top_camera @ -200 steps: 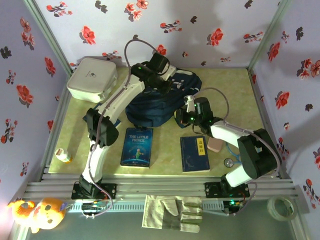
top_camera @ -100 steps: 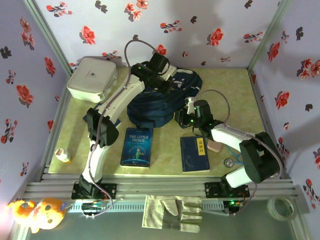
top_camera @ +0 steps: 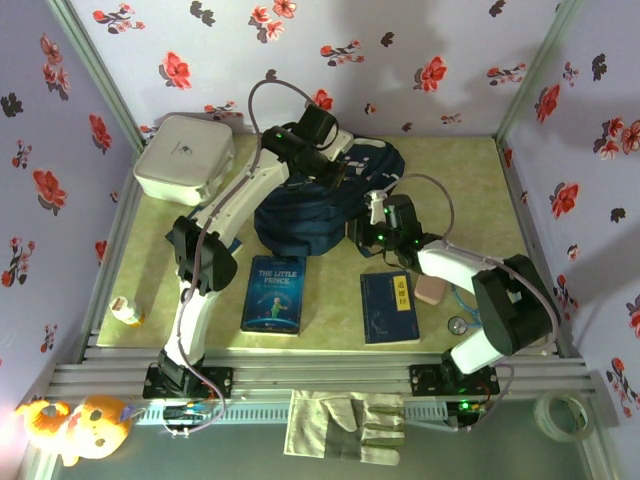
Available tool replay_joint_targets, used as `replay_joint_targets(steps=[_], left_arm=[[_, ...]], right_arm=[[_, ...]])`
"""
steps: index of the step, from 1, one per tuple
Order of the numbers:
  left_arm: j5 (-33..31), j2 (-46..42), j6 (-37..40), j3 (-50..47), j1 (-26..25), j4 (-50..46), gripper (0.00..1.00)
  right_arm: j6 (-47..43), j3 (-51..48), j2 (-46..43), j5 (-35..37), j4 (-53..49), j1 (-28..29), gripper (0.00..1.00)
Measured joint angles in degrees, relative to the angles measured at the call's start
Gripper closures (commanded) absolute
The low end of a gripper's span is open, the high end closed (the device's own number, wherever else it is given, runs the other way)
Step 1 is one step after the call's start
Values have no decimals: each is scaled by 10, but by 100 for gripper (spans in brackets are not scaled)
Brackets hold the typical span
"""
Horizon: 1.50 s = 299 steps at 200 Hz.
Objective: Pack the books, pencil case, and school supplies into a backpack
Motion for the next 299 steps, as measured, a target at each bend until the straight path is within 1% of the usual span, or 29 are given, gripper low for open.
replay_joint_targets(steps=[17, 55, 76, 143, 183, 209, 218, 239, 248, 272, 299], left_arm=[[0, 0, 0, 0, 0, 0, 100], [0, 0, 0, 0, 0, 0, 100], [0, 0, 0, 0, 2, 1, 100], [14, 4, -7, 0, 13, 28, 100], [35, 35, -32, 0, 14, 54, 100], [45, 44, -49, 0, 14, 63, 100], [47, 45, -55, 0, 14, 64, 100], [50, 46, -63, 0, 15, 65, 100], [50, 46, -65, 0, 15, 68, 100], [56, 46, -68, 0, 17, 79, 100], [64, 44, -70, -7, 19, 90, 100]], right_arm=[[-18, 24, 19, -9, -17, 0, 77], [-39, 34, 24, -17, -33, 0, 93], [-43, 34, 23, -17, -40, 0, 96], [-37, 16, -17, -20, -56, 6, 96], [0, 3, -25, -17, -38, 64, 94], [26, 3, -9, -4, -6, 95, 92], [33, 3, -1, 1, 5, 103, 90], [51, 1, 6, 15, 24, 111, 83], [62, -6, 2, 25, 37, 111, 78], [87, -50, -34, 43, 70, 99, 58], [130, -94, -97, 47, 93, 49, 43]])
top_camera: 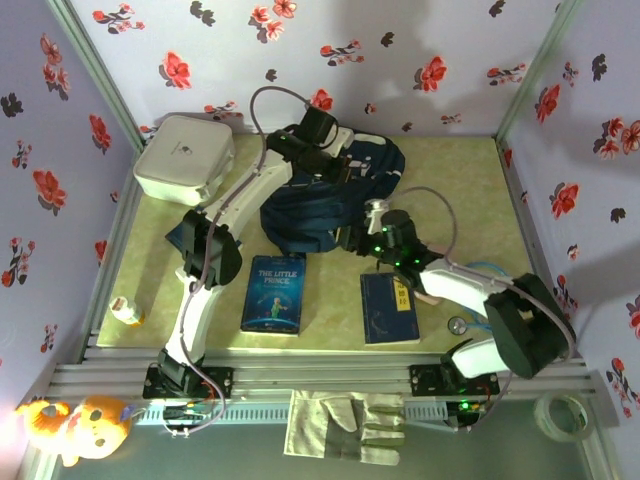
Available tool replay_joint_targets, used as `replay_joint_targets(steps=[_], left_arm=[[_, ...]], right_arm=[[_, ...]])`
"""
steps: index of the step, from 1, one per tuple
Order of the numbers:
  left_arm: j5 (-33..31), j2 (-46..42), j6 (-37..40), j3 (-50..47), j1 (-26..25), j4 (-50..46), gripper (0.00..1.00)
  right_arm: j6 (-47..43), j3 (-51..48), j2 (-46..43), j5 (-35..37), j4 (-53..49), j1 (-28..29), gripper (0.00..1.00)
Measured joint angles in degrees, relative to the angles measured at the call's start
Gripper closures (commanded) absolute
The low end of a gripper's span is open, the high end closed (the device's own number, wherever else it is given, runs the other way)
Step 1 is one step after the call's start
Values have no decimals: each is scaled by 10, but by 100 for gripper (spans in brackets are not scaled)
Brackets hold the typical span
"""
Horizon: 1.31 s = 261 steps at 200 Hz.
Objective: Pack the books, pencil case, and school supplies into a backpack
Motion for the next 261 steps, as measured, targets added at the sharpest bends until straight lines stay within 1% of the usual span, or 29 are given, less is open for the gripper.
replay_joint_targets(steps=[18, 44, 61, 93, 128, 166, 211, 252, 261], left_arm=[[8, -3, -1, -10, 2, 6, 100], [19, -15, -3, -26, 6, 14, 100], [23, -26, -4, -35, 9, 18, 100], [31, -37, -4, -45, 13, 25, 100], [41, -39, -4, -53, 14, 28, 100], [52, -40, -6, -62, 14, 33, 100], [56, -42, -8, -68, 16, 39, 100], [57, -47, -15, -70, 17, 39, 100], [56, -49, -19, -72, 18, 40, 93]], right_arm=[[37, -4, -33, 9, -1, -27, 37], [101, 1, -59, 16, -14, -47, 32], [148, 15, -58, 18, -38, -59, 32], [244, 47, -27, 6, -63, -83, 32], [327, 70, 29, -31, -51, -88, 32], [391, 101, 81, -63, -18, -88, 43], [426, 131, 118, -89, 5, -88, 57], [442, 131, 130, -98, 29, -88, 80], [444, 131, 130, -97, 32, -88, 83]])
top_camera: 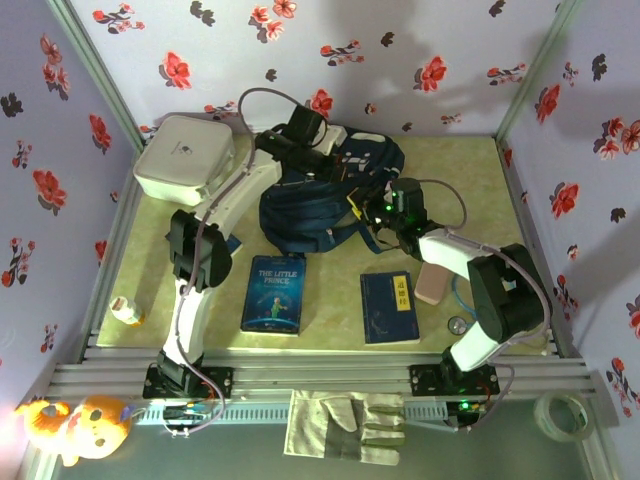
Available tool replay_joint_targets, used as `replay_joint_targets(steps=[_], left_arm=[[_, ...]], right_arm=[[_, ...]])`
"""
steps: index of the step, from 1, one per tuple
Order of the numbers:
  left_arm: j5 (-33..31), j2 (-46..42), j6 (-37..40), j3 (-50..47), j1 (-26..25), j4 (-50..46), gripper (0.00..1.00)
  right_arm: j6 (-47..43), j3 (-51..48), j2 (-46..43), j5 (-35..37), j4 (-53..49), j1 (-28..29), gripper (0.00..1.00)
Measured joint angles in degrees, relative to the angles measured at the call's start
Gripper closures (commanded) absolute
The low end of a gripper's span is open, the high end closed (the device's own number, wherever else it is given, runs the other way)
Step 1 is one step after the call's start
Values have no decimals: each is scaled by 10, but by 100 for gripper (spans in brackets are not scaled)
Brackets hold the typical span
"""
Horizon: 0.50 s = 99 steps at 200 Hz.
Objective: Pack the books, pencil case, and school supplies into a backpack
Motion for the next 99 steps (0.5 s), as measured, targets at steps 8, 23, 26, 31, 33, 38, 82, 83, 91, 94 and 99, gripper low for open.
replay_joint_targets(steps=[8, 23, 26, 31, 33, 38, 82, 83, 91, 94, 99], left_arm=[[0, -4, -5, -4, 2, 2, 89], [1, -16, -19, -19, 7, 11, 78], [0, -20, -26, -23, 7, 14, 76], [0, -30, -31, -33, 10, 21, 72], [0, -32, -34, -36, 10, 23, 71], [-1, -45, -38, -49, 13, 32, 67], [-52, -226, -76, -247, 38, 110, 49], [-54, -232, -77, -254, 39, 113, 48], [-64, -264, -84, -292, 41, 127, 47], [-68, -276, -88, -307, 42, 132, 47], [-73, -295, -94, -332, 42, 141, 47]], right_arm=[[-2, 0, 0, 0, 4, 0, 86], [-2, 0, 0, -2, 10, 0, 89], [-2, 0, 0, -2, 10, 0, 89], [-2, 0, 1, -2, 9, 0, 89], [-2, 0, 2, -1, 8, 0, 90], [-2, 0, 3, -1, 8, 0, 90], [-2, 13, 16, -2, 5, 2, 93], [-2, 14, 16, -2, 5, 2, 93], [-2, 21, 21, -2, 4, 3, 93], [-2, 24, 23, -2, 4, 4, 93], [-2, 29, 26, -2, 4, 5, 93]])
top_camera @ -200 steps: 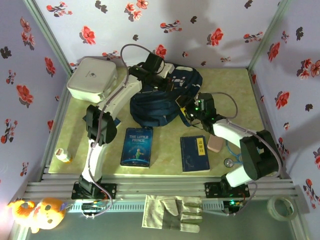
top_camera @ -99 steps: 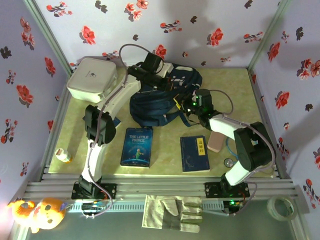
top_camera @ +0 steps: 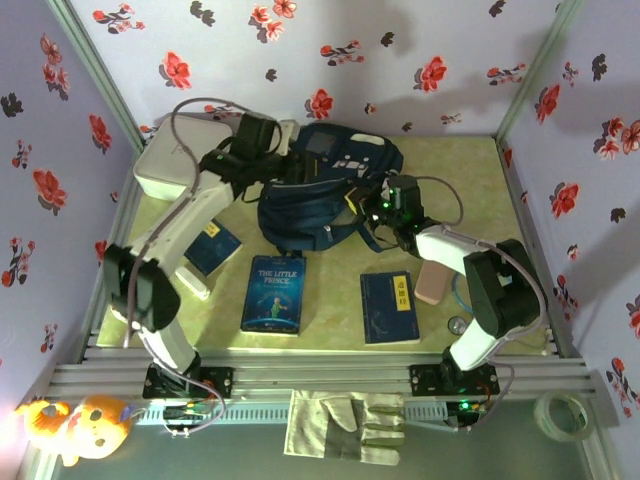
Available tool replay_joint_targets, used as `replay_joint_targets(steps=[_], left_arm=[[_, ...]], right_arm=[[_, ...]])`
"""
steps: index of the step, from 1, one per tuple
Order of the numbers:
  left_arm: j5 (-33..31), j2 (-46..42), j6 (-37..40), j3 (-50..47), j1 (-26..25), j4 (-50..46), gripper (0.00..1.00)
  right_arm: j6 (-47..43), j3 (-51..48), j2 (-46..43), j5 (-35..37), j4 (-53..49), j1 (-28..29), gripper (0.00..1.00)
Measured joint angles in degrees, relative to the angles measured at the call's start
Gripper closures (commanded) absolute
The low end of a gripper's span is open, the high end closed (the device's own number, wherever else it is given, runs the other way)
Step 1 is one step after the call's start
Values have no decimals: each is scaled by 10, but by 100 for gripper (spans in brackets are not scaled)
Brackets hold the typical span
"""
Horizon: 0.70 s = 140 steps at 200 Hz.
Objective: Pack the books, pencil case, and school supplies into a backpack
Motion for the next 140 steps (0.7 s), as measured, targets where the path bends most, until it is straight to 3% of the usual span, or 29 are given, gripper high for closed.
replay_joint_targets(steps=[27, 54, 78, 97, 140], left_arm=[[-20, -65, -41, -115, -13, 38, 46], [-50, -66, -75, -180, -59, 45, 46], [-71, -48, -96, -193, -99, 46, 49], [-87, -30, -106, -193, -120, 51, 56], [-136, 24, -120, -184, -128, 49, 67]], right_arm=[[0, 27, 20, 0, 0, 8, 93], [0, 42, 35, -2, -1, 17, 93], [0, 53, 41, -4, -3, 22, 92], [0, 57, 43, -6, -4, 22, 92], [0, 57, 43, -7, -7, 22, 92]])
